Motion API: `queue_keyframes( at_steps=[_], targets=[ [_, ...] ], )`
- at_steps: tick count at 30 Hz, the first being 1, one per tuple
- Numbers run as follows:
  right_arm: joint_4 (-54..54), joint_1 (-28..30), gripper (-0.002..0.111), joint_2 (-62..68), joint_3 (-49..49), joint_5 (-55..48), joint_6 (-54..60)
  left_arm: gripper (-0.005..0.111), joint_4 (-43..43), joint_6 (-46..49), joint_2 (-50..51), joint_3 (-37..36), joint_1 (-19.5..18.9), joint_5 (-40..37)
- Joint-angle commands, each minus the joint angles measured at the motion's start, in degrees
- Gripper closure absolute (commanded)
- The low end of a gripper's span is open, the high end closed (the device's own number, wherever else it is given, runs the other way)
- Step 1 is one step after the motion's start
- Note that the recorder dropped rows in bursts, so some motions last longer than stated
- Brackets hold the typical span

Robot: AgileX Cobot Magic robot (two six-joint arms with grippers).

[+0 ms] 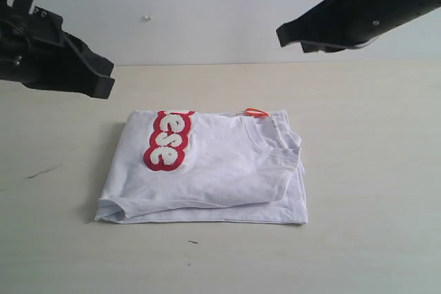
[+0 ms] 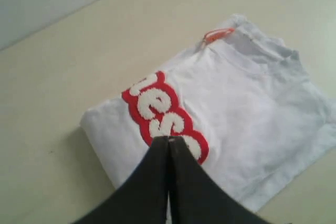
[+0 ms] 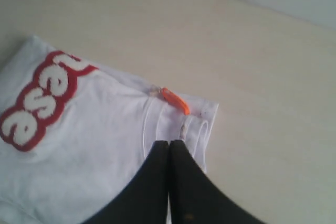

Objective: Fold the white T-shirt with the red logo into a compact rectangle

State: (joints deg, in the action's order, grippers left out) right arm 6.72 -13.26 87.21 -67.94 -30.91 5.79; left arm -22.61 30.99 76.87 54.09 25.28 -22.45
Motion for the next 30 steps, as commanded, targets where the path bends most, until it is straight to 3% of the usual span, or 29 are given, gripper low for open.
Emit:
queue_keyframes(
  at_steps=[1,4,17,30],
  targets=[
    [1.45,-0.02,0.108,-7.68,4.56,7.5,0.58,0.107,-1.9,0.07,-3.37,-0.77,-0.03,2.0],
    [1.7,-0.02,0.108,-16.02,8.79,12.95,0.17,0.107,-2.32,0.07,-6.76,-0.77,-0.03,2.0],
    [2.22,-0.02,0.108,-37.86,15.63,17.89,0.17,0.107,-6.4,0.07,-22.02,-0.77,-0.03,4.64],
    [2.26,-0.02,0.108,-67.96,17.03,8.47,-0.07,0.107,-9.58,-4.79,-49.37,-0.77,-0.03,4.55]
  ],
)
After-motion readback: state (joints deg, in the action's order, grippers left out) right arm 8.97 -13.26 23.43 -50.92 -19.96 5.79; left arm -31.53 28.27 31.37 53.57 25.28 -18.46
